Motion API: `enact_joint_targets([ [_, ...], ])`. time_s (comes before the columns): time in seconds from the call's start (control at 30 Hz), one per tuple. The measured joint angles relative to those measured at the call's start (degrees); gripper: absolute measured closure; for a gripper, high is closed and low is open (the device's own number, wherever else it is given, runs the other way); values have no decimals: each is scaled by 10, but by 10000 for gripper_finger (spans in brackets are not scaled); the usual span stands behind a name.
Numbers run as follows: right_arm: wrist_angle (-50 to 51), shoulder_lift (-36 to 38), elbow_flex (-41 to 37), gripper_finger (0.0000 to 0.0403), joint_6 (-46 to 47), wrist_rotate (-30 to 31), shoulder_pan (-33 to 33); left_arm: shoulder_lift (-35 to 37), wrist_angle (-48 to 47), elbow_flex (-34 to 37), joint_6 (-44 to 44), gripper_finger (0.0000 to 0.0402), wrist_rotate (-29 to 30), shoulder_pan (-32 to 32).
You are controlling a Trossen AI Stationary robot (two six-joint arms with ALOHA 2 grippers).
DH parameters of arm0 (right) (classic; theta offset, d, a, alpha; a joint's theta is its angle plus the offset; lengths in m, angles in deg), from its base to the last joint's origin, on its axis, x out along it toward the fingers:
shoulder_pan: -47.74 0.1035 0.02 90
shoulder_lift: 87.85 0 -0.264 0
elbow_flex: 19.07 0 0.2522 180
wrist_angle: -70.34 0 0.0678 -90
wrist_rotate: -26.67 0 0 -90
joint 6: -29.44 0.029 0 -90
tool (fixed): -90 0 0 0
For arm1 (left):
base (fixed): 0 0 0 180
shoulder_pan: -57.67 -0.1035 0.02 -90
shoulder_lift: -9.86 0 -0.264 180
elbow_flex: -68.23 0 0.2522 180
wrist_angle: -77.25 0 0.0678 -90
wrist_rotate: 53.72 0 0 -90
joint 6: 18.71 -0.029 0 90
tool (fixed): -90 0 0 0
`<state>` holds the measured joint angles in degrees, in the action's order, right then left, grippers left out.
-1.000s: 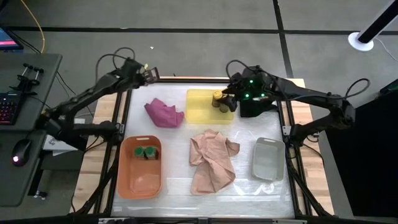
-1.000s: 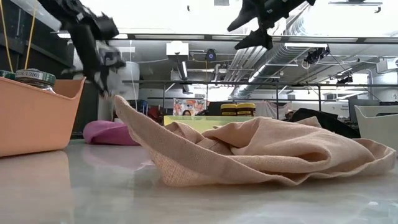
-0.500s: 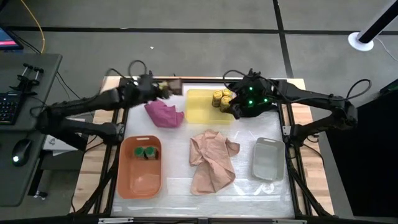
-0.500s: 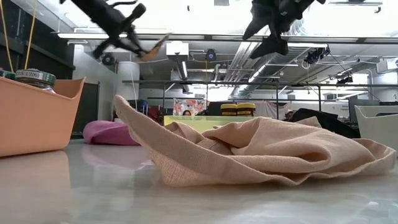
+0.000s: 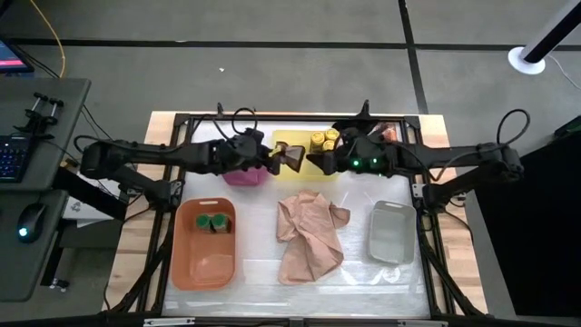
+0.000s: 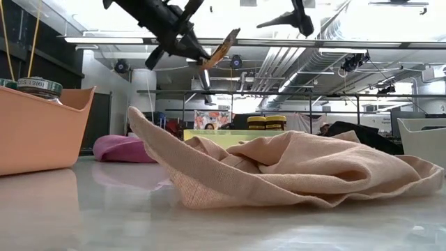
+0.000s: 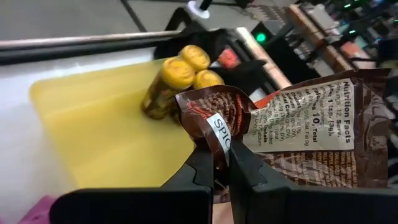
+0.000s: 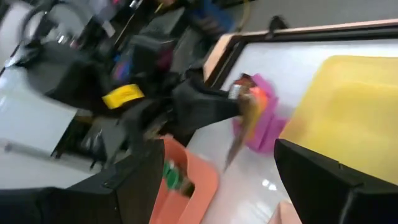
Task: Sort spices by type
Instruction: Put the left orange seasoning pack into the white bin
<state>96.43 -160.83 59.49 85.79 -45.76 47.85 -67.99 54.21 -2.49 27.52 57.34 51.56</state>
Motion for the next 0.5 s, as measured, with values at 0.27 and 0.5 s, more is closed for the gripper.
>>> enact_joint_targets([
  [0.27,-6,-44,-1,105,77,79,19,-14,-1,-54,-51,401,14,1],
  [0.5,-84,-52,-1,105,49,108,19,-19,-8,-64,-50,401,21,2],
])
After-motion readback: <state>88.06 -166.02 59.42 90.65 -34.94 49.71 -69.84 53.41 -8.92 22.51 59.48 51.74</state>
